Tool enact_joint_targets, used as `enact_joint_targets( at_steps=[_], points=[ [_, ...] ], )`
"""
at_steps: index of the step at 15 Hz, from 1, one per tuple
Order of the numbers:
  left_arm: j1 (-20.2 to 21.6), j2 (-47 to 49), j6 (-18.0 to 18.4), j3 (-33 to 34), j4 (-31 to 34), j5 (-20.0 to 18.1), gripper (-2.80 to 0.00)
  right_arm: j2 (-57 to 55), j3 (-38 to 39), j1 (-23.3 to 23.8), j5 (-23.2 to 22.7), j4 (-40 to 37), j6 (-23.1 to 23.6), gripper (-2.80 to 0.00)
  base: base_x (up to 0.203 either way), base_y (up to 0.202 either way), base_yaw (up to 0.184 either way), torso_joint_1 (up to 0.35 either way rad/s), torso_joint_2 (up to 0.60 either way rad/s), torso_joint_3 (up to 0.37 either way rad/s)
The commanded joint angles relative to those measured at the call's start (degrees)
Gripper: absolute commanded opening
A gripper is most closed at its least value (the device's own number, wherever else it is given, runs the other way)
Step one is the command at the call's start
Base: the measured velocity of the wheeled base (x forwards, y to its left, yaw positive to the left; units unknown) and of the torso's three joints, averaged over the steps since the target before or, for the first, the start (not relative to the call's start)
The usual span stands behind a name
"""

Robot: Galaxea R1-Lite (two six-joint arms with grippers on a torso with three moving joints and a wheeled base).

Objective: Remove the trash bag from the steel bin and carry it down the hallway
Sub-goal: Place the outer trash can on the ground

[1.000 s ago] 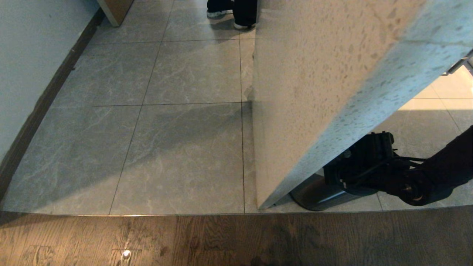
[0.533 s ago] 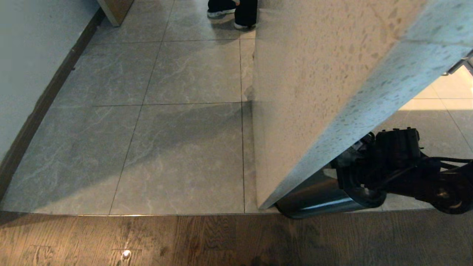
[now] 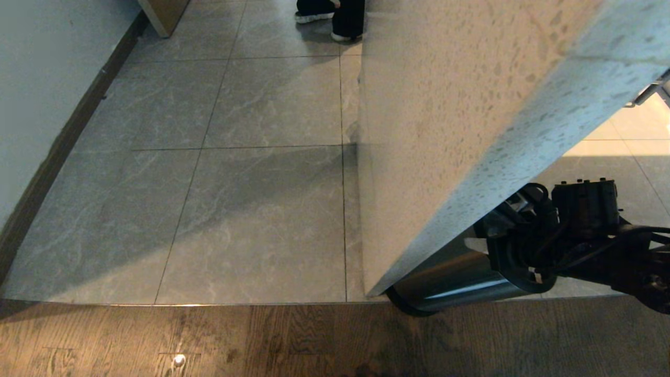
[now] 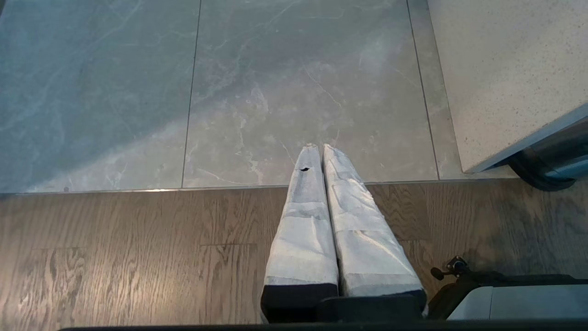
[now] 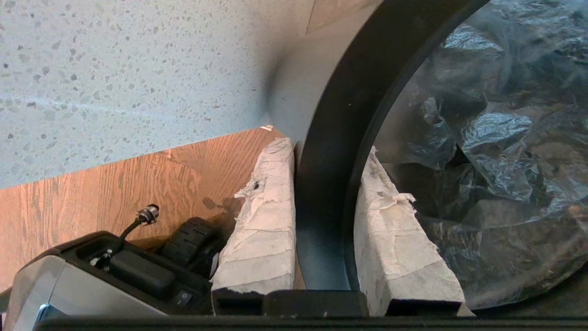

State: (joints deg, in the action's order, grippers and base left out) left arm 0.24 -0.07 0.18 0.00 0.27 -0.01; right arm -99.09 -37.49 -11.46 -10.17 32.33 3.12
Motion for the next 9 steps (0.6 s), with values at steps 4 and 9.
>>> enact_joint_targets(
  at_steps=[4,9],
  points=[
    [0.02,0.07,-0.01,0.09,0.0,0.01,-2.8,2.19,-0.04,-0.32,-0.1,-1.67,0.67,-2.8,0.0,0.0,0.0,0.0,0.0,0.0],
    [0.02,0.07,-0.01,0.09,0.0,0.01,-2.8,7.14,-0.21,-0.4,-0.29,-6.53,0.75,-2.8,0.0,0.0,0.0,0.0,0.0,0.0]
  ],
)
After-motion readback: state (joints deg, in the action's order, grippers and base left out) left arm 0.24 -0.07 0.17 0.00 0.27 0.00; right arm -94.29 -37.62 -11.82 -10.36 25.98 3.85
